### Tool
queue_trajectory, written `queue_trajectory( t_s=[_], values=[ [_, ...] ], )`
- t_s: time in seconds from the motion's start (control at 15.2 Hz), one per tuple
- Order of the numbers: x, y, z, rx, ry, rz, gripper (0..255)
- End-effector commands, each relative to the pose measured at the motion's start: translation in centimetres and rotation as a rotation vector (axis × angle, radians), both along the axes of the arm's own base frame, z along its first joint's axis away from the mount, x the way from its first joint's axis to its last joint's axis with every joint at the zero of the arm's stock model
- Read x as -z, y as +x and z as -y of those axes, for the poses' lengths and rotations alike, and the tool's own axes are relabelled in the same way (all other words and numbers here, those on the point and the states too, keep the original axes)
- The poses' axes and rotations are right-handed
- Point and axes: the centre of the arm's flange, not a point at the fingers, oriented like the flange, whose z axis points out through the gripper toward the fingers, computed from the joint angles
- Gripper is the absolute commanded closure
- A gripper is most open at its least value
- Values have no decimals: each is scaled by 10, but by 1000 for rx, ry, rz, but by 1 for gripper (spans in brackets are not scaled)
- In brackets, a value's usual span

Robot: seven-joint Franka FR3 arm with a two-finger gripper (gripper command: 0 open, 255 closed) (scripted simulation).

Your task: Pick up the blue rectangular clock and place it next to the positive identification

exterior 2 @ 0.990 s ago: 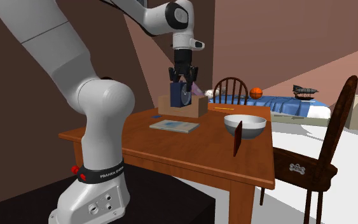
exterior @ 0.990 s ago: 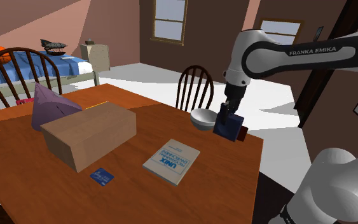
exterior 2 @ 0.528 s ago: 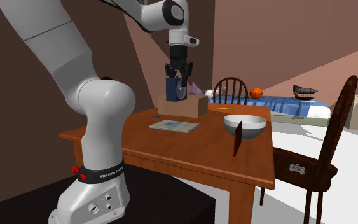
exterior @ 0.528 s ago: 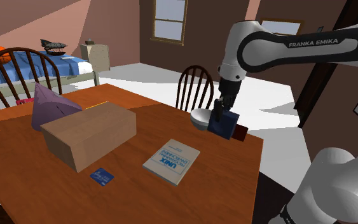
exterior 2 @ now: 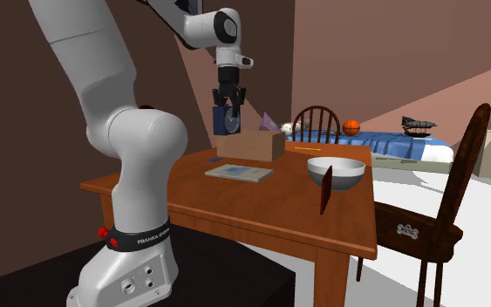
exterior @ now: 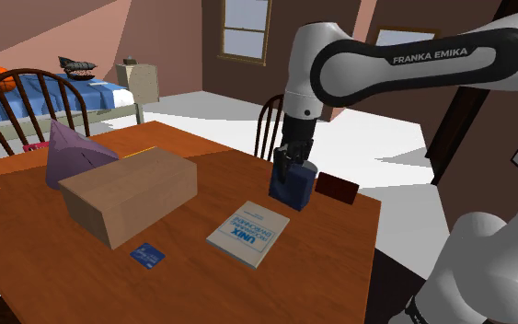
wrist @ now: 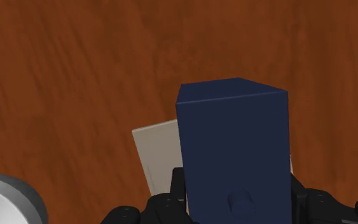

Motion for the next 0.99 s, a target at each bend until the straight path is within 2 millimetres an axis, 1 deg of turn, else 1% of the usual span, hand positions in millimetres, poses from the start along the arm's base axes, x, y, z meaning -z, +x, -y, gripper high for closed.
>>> queue_trajectory(
  t_s=[0.0,0.92],
  values=[
    [0,6,-25,1,1,0,255],
    [-1,54,-204,1,1,0,255]
  ],
)
